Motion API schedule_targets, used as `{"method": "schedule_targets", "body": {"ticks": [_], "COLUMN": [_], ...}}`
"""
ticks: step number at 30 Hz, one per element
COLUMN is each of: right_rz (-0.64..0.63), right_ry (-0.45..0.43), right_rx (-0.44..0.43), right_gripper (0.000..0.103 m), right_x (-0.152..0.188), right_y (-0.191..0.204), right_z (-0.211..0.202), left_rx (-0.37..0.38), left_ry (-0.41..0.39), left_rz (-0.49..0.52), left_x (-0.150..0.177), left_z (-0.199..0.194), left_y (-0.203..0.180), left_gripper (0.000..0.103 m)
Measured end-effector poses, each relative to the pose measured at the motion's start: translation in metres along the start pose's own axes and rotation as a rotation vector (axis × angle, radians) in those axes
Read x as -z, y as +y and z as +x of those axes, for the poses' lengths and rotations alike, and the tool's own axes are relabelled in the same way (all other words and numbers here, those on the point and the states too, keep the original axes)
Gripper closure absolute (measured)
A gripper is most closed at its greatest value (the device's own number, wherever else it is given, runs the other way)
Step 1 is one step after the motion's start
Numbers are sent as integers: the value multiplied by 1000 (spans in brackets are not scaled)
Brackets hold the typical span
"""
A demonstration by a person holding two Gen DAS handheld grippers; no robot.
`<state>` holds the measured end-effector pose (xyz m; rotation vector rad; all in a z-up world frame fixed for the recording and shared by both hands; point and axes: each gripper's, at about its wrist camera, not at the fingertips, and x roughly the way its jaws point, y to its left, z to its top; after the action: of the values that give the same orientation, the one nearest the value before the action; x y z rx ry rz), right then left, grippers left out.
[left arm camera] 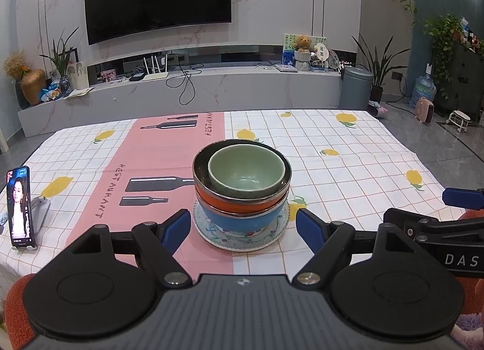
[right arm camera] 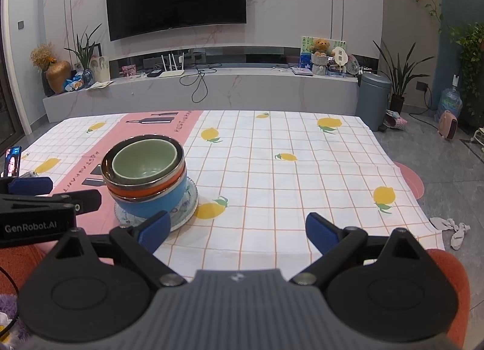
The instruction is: Organize plates and bowls
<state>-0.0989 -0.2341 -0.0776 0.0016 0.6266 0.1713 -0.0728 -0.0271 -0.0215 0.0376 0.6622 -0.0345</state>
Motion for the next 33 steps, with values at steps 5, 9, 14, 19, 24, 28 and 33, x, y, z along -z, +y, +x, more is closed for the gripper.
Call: {"method": "schedule_targets", "body": {"ticks": [5, 9, 14, 19, 24, 28, 33], "right_rz": [-1, -1, -3, -2, -2, -1, -2], "right_ry": [1, 1, 0, 1, 5, 9, 13], "right_rx": [1, 2, 2, 2, 0, -2, -3], "right_gripper": [9, 9, 9, 9, 9, 9, 9], "right_x": [0, 0, 0, 0, 1, 1, 0], "right_y": [0, 1, 1, 1, 2, 1, 1], "right_z": [0, 0, 1, 0, 0, 0, 1], "left_rx": [-4, -5, -5, -12, -14, -15, -17], "left_ry": [-1, -4, -6, -7, -5, -4, -5], "left_rz": [2, 2, 2, 6, 8, 6, 1], "left_x": [1, 2, 2, 2, 2, 3, 4], "left_z": [0, -1, -1, -1, -2, -1, -2], "left_y": [0, 0, 0, 0, 0, 1, 2], "left_gripper": [10, 10, 10, 10, 10, 10, 10]}}
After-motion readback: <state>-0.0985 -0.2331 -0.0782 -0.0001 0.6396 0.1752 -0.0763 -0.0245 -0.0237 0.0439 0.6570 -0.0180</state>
